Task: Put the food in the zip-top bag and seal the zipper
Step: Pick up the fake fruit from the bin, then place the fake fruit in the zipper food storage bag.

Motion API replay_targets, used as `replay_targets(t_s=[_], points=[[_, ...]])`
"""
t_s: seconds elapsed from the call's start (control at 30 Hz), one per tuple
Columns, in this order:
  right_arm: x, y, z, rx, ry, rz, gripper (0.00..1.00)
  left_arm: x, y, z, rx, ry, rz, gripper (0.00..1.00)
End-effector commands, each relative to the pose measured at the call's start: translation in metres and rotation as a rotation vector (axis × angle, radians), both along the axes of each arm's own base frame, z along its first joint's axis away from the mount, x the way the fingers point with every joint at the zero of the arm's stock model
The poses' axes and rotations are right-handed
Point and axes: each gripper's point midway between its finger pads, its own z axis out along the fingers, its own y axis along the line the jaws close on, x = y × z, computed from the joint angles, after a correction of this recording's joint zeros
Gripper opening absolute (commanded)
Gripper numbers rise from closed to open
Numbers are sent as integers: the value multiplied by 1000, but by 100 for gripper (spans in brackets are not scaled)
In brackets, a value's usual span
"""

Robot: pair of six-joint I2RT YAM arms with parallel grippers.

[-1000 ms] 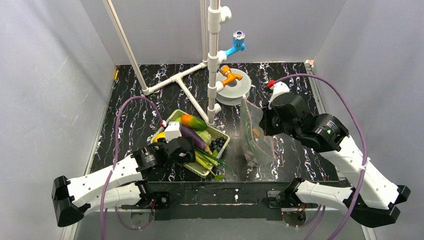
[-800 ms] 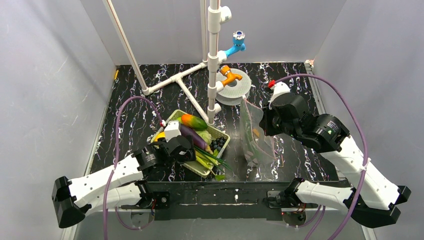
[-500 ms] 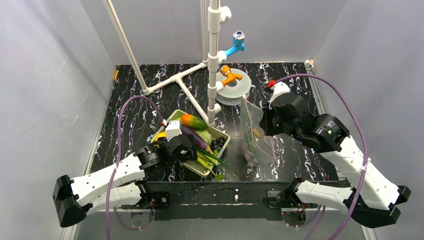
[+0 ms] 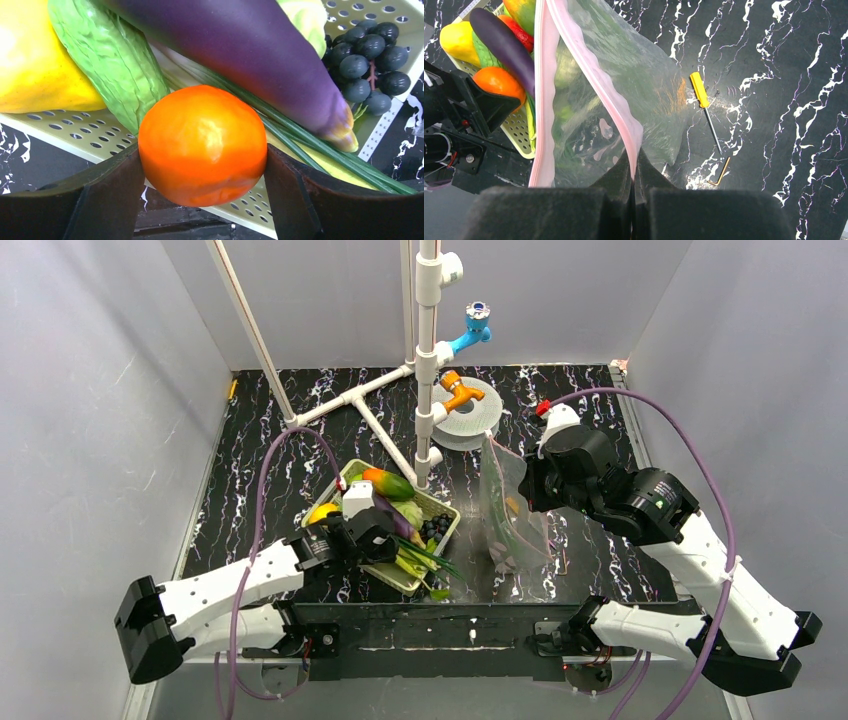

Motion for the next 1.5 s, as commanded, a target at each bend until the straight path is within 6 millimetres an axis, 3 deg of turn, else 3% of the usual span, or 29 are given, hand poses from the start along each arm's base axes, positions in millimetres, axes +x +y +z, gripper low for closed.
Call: replay_targets(t_s=[0.0, 0.13, 0.33, 0.67, 0.83, 0.97, 1.1, 1.23, 1.33, 1.47], points=[[3, 3, 12, 43, -41, 2, 1, 6, -2, 28, -46, -55, -8, 48], [4, 4, 10, 41, -37, 3, 1, 3, -10, 56, -147, -90, -36, 37], [4, 6, 11, 49, -34, 7, 1, -6, -29, 118, -415, -182, -121, 36], [3, 10, 8, 57, -20, 15, 1, -36, -84, 227, -863, -280, -390, 36], [2, 13, 7, 71, -12, 22, 1, -54, -119, 291, -1063, -324, -594, 36], [0, 17, 8, 90, 1, 31, 1, -61, -154, 322, -1166, -269, -713, 35], [-1, 20, 12, 113, 4, 38, 1, -66, -192, 335, -1255, -194, -815, 35], [-4, 25, 16, 139, 10, 54, 1, -64, -217, 341, -1226, -203, -850, 38], [-5, 26, 20, 151, 9, 59, 1, -57, -232, 330, -1143, -225, -850, 39], [-7, 26, 26, 174, 4, 61, 1, -44, -235, 315, -1067, -292, -815, 43]])
